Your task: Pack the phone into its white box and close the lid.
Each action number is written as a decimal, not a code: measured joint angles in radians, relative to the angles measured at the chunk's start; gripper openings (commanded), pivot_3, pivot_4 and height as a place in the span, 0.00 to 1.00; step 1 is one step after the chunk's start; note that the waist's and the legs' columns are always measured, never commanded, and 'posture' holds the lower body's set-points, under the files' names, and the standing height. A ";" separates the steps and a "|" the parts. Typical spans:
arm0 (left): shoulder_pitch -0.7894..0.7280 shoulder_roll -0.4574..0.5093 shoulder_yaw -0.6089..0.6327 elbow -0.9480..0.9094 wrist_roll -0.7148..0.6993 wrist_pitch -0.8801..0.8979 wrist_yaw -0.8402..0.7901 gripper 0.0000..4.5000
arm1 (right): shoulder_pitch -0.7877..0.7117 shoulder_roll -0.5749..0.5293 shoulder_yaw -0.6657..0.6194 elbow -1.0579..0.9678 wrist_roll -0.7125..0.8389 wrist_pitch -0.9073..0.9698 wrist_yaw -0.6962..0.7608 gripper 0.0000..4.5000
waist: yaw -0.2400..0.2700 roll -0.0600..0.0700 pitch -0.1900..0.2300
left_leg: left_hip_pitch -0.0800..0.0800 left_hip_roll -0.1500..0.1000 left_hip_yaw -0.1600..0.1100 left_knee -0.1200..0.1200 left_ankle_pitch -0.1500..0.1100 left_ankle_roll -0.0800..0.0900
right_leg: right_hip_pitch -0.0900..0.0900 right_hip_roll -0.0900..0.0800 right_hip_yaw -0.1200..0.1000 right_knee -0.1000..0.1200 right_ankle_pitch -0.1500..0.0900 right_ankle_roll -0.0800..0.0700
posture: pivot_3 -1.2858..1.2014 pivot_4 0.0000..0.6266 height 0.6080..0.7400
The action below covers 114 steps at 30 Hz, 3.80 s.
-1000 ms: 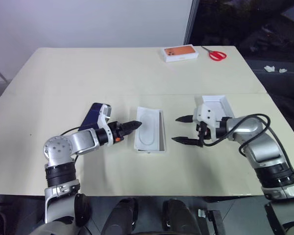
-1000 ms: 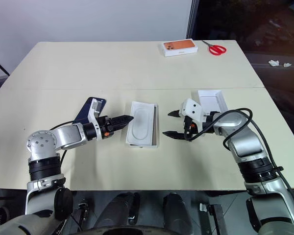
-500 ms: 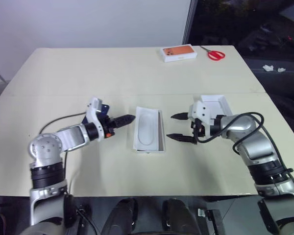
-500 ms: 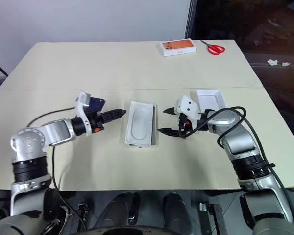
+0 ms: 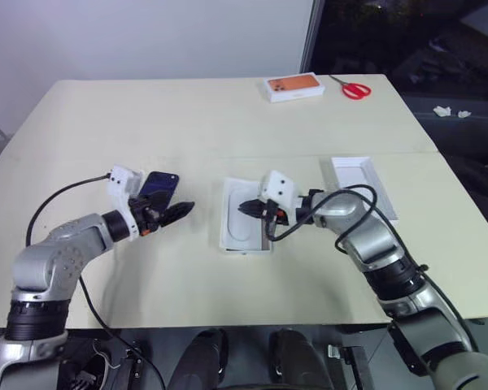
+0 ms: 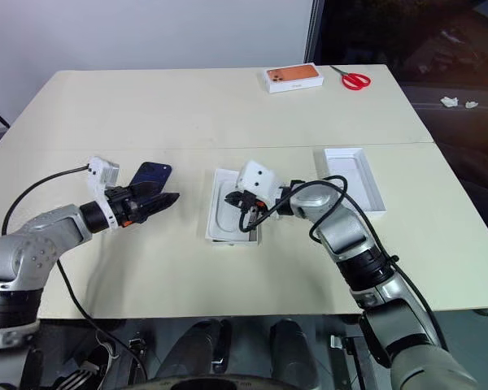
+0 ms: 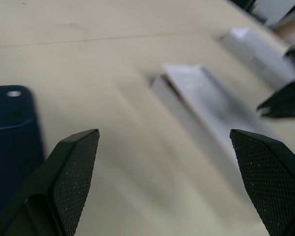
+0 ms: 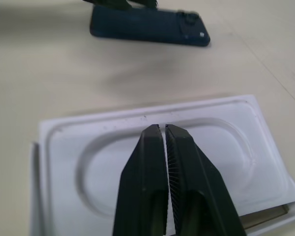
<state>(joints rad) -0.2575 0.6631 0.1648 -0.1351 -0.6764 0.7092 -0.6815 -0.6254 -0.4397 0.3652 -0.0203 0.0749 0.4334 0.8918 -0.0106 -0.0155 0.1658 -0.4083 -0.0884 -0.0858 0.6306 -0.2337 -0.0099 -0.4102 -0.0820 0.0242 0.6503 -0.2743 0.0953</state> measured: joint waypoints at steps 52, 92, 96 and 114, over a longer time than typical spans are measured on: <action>-0.002 -0.088 -0.041 0.007 0.145 -0.125 -0.031 1.00 | -0.057 -0.045 0.167 -0.032 -0.298 0.020 0.124 0.01 | -0.003 0.000 0.000 | 0.000 0.000 -0.002 0.000 -0.002 0.003 | 0.001 0.001 -0.002 0.000 0.000 0.000 | 0.52 0.24 1.00; -0.281 -0.355 -0.441 0.231 0.452 -0.039 -0.027 0.01 | 0.057 -0.255 -0.029 0.073 -0.212 -0.047 0.126 0.00 | 0.040 0.001 -0.003 | 0.004 -0.002 -0.002 0.004 -0.003 0.006 | 0.011 0.000 -0.006 -0.003 0.000 0.000 | 0.52 0.24 1.00; -0.354 -0.432 -0.466 0.358 0.488 -0.100 -0.039 0.01 | 0.077 -0.324 -0.053 0.072 -0.208 -0.053 0.157 0.00 | 0.054 0.001 -0.002 | 0.003 -0.003 -0.003 0.008 -0.005 0.009 | 0.013 0.000 -0.007 -0.004 0.000 0.001 | 0.52 0.24 1.00; -0.376 -0.475 -0.444 0.432 0.516 -0.154 -0.057 0.01 | 0.081 -0.344 -0.073 0.128 -0.211 -0.122 0.137 0.00 | 0.044 0.001 -0.002 | 0.002 -0.001 -0.003 0.013 -0.006 0.010 | 0.013 0.000 -0.006 -0.003 0.000 0.001 | 0.52 0.24 1.00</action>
<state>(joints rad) -0.6335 0.1877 -0.2791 0.2969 -0.1605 0.5547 -0.7389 -0.5449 -0.7834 0.2924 0.1073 -0.1361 0.3112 1.0286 0.0333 -0.0144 0.1634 -0.4063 -0.0899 -0.0884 0.6436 -0.2398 -0.0001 -0.3973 -0.0821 0.0177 0.6472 -0.2744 0.0963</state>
